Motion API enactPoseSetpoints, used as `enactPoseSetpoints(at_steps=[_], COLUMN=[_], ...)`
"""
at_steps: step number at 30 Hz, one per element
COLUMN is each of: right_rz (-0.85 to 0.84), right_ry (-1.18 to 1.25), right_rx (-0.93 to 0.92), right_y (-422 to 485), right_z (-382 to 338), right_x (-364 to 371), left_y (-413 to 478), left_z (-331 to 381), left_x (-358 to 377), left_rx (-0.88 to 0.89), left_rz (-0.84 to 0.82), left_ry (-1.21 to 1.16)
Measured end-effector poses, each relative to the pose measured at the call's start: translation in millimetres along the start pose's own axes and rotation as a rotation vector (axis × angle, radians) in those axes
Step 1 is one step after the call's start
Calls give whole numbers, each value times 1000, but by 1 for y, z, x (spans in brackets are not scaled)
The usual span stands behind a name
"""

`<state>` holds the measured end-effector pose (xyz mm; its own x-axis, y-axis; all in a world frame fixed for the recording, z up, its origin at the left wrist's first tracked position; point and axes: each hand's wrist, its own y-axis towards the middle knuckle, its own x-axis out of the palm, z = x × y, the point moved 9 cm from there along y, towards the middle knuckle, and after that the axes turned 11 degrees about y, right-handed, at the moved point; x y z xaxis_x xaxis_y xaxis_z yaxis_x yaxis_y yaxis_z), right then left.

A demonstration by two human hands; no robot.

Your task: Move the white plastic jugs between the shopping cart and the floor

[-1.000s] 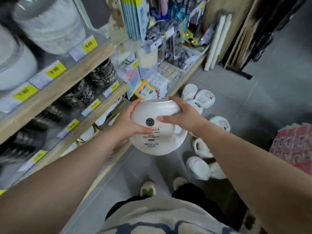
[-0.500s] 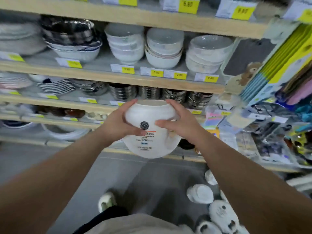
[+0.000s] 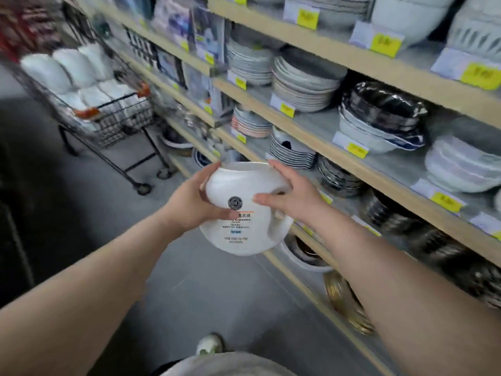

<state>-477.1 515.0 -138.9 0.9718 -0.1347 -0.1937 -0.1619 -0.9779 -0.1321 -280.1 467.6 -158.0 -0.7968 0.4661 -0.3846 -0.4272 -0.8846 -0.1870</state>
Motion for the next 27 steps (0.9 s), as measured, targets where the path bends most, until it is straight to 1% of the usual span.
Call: enactPoseSetpoints(at_steps=[6,10,15,21,24,27], right_rz=[-175,-317,-483,-710,-793,-890], right_ry=[-36,-93,-133,-133,-159,-158], right_rx=[-70,-98,-152,-202,-261,-263], right_y=[104,168,250,356,401,434], right_z=[-41,-73,-105,-144,-167,-183], right_x=[125,205,295,407,464,521], left_y=[25,34,59,96,111,118], left_z=[-39,-64,-95,-127,-138,-152], left_x=[-140,-224,-311,-413,-463,-509], left_rx=[-44,-98,-171,-253,-283,-306], left_rz=[193,344,493,711,811,896], left_ry=[75,60,45,-1,-35,-55])
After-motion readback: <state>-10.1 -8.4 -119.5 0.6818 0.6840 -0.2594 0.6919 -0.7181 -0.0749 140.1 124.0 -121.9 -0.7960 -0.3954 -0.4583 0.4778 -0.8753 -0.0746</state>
